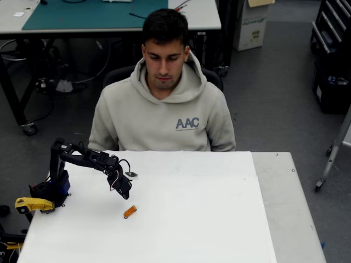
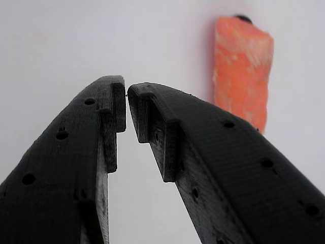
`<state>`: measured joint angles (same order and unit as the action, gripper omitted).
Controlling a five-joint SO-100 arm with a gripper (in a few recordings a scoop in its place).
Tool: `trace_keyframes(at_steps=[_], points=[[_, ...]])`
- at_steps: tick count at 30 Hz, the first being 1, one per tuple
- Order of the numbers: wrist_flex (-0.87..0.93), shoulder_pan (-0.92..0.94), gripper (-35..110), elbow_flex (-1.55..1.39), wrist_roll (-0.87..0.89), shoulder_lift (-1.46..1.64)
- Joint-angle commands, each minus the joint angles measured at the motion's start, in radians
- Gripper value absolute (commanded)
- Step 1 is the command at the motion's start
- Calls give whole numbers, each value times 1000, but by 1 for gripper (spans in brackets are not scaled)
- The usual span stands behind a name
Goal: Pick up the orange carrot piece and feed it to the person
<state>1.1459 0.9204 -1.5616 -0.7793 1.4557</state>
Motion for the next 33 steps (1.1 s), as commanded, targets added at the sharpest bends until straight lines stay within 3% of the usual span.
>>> trace_keyframes(at_steps=[1,33], points=[[-8,46,-3,69,-37,41],[-8,97,-2,74,-112,37]])
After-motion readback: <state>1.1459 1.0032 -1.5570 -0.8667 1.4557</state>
